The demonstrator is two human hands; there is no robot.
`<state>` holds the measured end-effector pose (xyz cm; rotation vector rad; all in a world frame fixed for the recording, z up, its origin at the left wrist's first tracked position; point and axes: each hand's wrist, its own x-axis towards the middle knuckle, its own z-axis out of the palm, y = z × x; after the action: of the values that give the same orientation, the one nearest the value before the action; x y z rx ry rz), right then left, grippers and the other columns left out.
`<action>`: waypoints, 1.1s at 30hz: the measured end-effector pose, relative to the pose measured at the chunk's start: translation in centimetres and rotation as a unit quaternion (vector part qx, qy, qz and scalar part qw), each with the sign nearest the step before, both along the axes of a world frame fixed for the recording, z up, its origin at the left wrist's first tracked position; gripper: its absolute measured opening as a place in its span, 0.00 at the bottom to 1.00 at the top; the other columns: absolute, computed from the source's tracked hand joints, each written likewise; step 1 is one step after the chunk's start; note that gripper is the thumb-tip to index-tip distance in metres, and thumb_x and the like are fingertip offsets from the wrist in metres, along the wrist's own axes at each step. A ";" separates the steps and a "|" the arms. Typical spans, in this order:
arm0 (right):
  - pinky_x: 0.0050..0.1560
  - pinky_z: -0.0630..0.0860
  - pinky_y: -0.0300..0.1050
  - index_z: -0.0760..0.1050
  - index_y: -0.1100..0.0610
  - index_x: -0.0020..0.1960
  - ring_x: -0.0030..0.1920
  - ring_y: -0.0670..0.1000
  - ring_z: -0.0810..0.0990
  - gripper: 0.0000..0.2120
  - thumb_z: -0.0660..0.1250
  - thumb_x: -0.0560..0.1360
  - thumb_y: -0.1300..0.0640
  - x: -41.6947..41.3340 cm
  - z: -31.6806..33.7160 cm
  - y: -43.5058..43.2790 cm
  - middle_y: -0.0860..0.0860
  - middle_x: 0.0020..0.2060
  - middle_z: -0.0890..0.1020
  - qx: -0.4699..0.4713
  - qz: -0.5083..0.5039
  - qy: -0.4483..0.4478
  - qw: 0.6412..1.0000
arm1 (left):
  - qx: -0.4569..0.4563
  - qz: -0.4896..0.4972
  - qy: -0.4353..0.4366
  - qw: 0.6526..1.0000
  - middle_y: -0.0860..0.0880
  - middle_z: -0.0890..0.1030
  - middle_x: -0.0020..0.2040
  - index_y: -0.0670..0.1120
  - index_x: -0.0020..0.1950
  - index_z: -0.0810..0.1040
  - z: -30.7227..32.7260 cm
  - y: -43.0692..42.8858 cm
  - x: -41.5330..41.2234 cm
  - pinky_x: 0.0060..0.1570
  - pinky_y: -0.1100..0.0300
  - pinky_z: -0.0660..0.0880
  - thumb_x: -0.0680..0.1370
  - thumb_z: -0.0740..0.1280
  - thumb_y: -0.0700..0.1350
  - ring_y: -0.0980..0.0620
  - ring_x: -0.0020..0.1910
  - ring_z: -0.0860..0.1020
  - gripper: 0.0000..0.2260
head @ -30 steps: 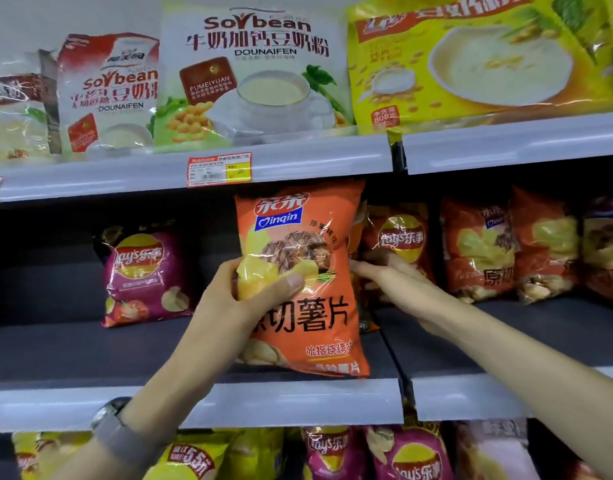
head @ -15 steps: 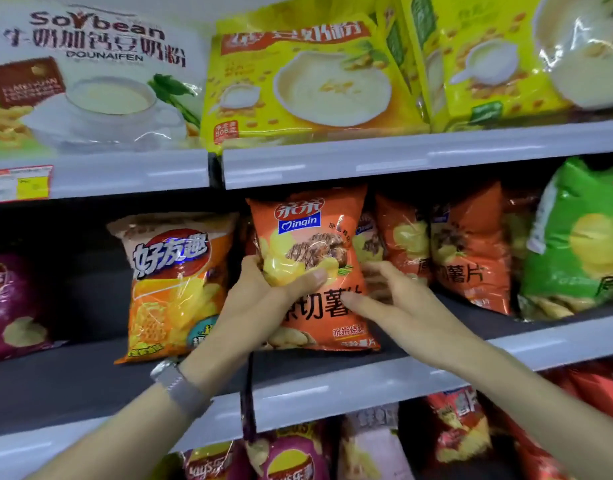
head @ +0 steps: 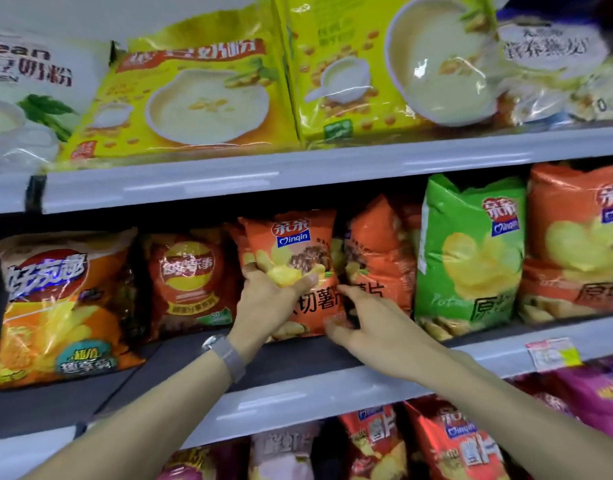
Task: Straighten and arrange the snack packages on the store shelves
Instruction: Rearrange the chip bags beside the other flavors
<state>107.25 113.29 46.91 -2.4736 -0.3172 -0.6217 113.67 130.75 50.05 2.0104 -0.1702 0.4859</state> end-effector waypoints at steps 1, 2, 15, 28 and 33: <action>0.61 0.77 0.52 0.67 0.49 0.75 0.61 0.52 0.81 0.28 0.68 0.77 0.45 0.1 -0.1 -0.5 0.48 0.61 0.83 -0.009 0.002 -0.002 1.000 | -0.004 0.001 0.007 1.000 0.45 0.79 0.64 0.49 0.63 0.59 0.1 -0.5 -0.1 0.65 0.46 0.78 0.67 0.79 0.68 0.43 0.62 0.80 0.42; 0.60 0.78 0.52 0.67 0.49 0.75 0.59 0.53 0.81 0.29 0.68 0.77 0.45 0.2 -0.3 -0.9 0.47 0.60 0.83 -0.017 0.002 -0.003 1.000 | -0.003 -0.002 0.009 1.000 0.45 0.79 0.62 0.49 0.61 0.58 0.1 -0.9 -0.1 0.64 0.46 0.79 0.67 0.79 0.68 0.43 0.60 0.80 0.40; 0.68 0.72 0.50 0.59 0.47 0.81 0.71 0.52 0.73 0.34 0.65 0.79 0.41 0.8 -0.8 -2.2 0.45 0.76 0.69 -0.064 -0.005 -0.012 0.998 | 0.212 -0.032 0.033 0.976 0.53 0.85 0.53 0.48 0.68 0.69 0.1 1.3 -1.3 0.48 0.56 0.79 0.74 0.70 0.71 0.51 0.48 0.84 0.34; 0.52 0.75 0.49 0.77 0.46 0.58 0.56 0.54 0.80 0.19 0.56 0.78 0.37 -6.1 -1.6 -2.2 0.45 0.55 0.82 -0.166 -0.145 -0.094 0.971 | 0.430 0.017 -0.119 0.895 0.54 0.85 0.57 0.60 0.66 0.79 -2.2 2.0 -7.2 0.54 0.49 0.79 0.80 0.62 0.65 0.43 0.57 0.82 0.18; 0.52 0.76 0.49 0.79 0.45 0.54 0.52 0.51 0.80 0.18 0.55 0.77 0.38 -9.4 -1.8 -5.4 0.44 0.49 0.82 -0.125 -0.202 -0.133 0.962 | 0.405 -0.037 -0.163 0.899 0.56 0.84 0.62 0.60 0.75 0.72 -2.0 -1.6 -8.3 0.55 0.49 0.80 0.80 0.62 0.66 0.45 0.62 0.81 0.25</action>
<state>97.89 107.90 45.13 -2.7204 0.0180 -1.1531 105.36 129.11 48.01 2.6975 -0.7594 0.7894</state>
